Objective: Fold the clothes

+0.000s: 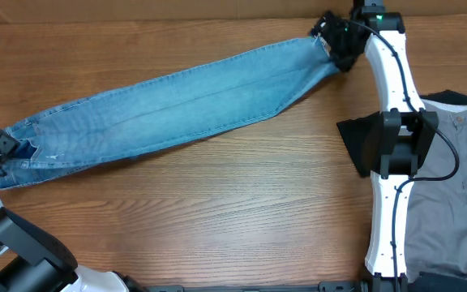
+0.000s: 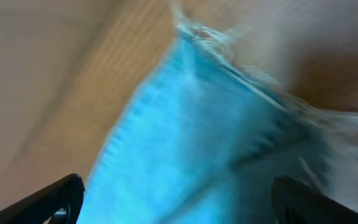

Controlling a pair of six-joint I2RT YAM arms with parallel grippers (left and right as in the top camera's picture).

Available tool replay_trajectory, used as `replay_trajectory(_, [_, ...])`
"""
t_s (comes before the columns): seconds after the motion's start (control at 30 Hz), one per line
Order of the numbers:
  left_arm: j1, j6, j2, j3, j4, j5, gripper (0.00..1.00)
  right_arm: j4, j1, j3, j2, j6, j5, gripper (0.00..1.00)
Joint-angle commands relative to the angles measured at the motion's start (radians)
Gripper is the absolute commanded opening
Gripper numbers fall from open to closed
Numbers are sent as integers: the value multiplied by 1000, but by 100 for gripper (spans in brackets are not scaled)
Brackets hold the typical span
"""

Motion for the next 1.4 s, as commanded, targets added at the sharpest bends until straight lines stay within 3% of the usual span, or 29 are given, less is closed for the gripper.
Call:
replay_trajectory(0.0, [-1, 48, 6, 25, 14, 4, 51, -64, -37, 59, 3, -72, -6, 100])
replay_trajectory(0.07, [-1, 47, 6, 25, 25, 4, 38, -105, -40, 65, 1, -90, -5, 100])
replay_trajectory(0.13, [-1, 47, 6, 25, 28, 4, 9, -131, -42, 65, -2, -113, -5, 100])
replay_trajectory(0.17, [-1, 47, 6, 25, 27, 4, 4, -142, -42, 66, -3, -124, -5, 100])
replay_trajectory(0.33, [-1, 39, 6, 25, 31, -10, 4, -172, -42, 66, -16, -133, -5, 100])
replay_trajectory(0.53, [-1, -58, 11, 25, 62, -34, 4, -245, -40, 66, -30, -188, -2, 100])
replay_trajectory(0.63, [-1, -58, 11, 25, 60, -29, 4, -303, -41, 57, -25, -148, 90, 100])
replay_trajectory(0.8, [-1, -50, 11, 25, 28, -29, 4, -231, -41, -39, -22, -104, 180, 99])
replay_trajectory(0.9, [-1, -50, 11, 25, 6, -29, 4, -204, -43, -113, -22, -36, 216, 80])
replay_trajectory(0.93, [-1, -47, 11, 25, -6, -29, 4, -185, -44, -161, -22, -26, 195, 60])
replay_trajectory(1.0, [-1, -42, 11, 25, -13, -28, 4, -175, -44, -189, -22, -26, 176, 56])
replay_trajectory(1.13, [0, -39, 11, 25, -23, -6, 4, -175, -44, -205, -22, -27, 177, 30])
replay_trajectory(1.2, [0, -39, 11, 25, -31, 8, 4, -172, -44, -204, -23, -30, 177, 4])
replay_trajectory(1.37, [8, -39, -2, 26, -87, 6, 4, -218, -65, -185, -66, -37, 188, 4])
